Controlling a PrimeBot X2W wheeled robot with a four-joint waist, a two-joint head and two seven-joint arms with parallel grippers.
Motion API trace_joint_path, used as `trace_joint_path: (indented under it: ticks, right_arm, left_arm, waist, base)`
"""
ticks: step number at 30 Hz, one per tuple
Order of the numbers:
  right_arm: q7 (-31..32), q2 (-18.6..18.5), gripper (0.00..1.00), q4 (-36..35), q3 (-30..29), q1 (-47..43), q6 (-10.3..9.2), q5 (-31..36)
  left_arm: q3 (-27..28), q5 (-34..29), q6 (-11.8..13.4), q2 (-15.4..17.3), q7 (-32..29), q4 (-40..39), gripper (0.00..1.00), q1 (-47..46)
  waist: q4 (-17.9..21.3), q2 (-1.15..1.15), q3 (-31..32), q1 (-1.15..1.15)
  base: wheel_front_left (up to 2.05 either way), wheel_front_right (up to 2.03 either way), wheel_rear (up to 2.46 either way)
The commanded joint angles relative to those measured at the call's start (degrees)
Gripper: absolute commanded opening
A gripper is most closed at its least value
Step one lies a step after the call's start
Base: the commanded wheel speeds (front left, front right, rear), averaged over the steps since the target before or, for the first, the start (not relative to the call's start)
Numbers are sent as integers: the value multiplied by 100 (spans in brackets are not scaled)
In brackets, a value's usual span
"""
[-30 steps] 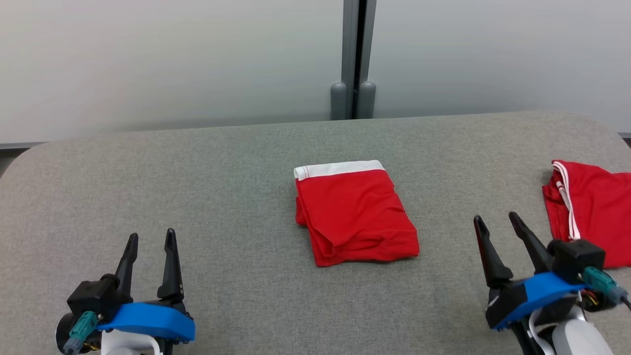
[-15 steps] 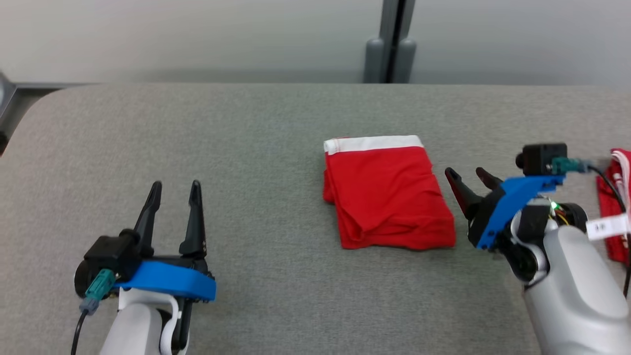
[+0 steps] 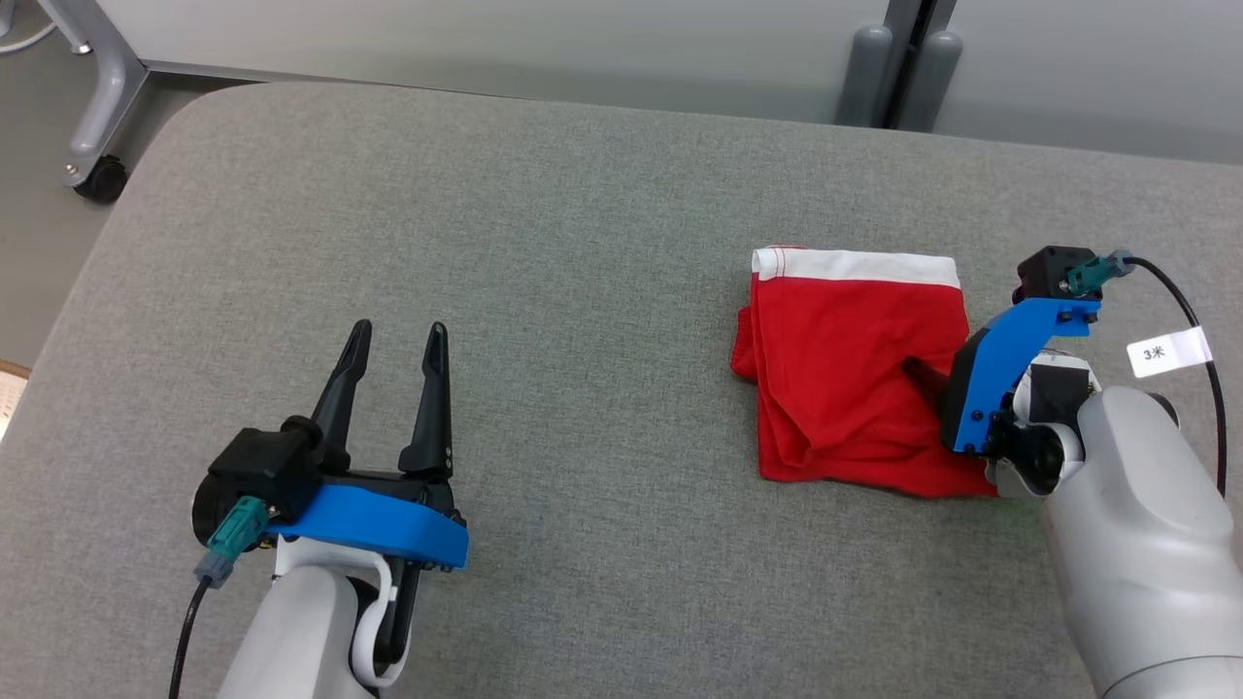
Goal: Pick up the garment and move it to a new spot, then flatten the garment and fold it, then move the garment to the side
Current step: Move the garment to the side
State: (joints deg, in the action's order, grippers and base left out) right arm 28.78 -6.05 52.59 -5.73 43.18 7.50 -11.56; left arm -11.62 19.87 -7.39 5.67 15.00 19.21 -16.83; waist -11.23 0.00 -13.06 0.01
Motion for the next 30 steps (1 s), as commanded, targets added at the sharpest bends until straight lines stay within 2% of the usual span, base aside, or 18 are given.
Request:
trace_joint_path:
  ticks: [1,3,4,5,6,12,16,23,27,30]
  right_arm:
    - [85,18,100,151,-41,37,-2,107]
    - [220,93,100,394,-84,53,-2,224]
    - [265,161,78,460,-85,88,-2,180]
    - [289,218,14,490,-64,131,1,123]
    - [320,256,0,508,49,174,1,103]
    - [324,139,0,171,866,457,0,-53]
    - [548,-131,0,-347,1806,633,-1,-253]
    - [1222,-1017,0,-1719,3255,922,-1,-1061]
    - [1393,-1586,0,-2409,3590,1048,-1,-1391]
    - [1405,-2028,0,-2720,3634,1071,-2,-1448]
  left_arm:
    - [-11,20,-11,2,23,9,100,-92]
    - [-49,31,-11,-13,23,31,100,-77]
    - [-61,39,-12,-21,22,39,100,-68]
    - [-65,49,-12,-25,22,45,100,-59]
    - [-62,59,-11,-25,22,51,100,-43]
    - [9,74,-11,-5,22,22,100,51]
    - [130,75,-11,16,22,-30,100,127]
    - [295,32,-11,-6,22,-200,100,123]
    - [302,-20,-11,-2,23,-305,100,-11]
    - [283,-34,-11,55,21,-339,100,-69]
  waist:
    - [-12,0,8,-1]
    - [-32,0,32,-1]
    - [-29,0,39,-1]
    - [-19,0,47,-1]
    - [0,0,59,-1]
    - [234,0,89,-1]
    - [560,0,112,-1]
    - [1290,0,21,-1]
    - [1648,0,-139,-1]
    - [1861,0,-271,-1]
  base:
    - [0,0,0]
    - [0,0,0]
    - [0,0,0]
    - [0,0,0]
    - [0,0,0]
    - [0,0,0]
    - [0,0,0]
    - [0,0,0]
    - [0,0,0]
    - [0,0,0]
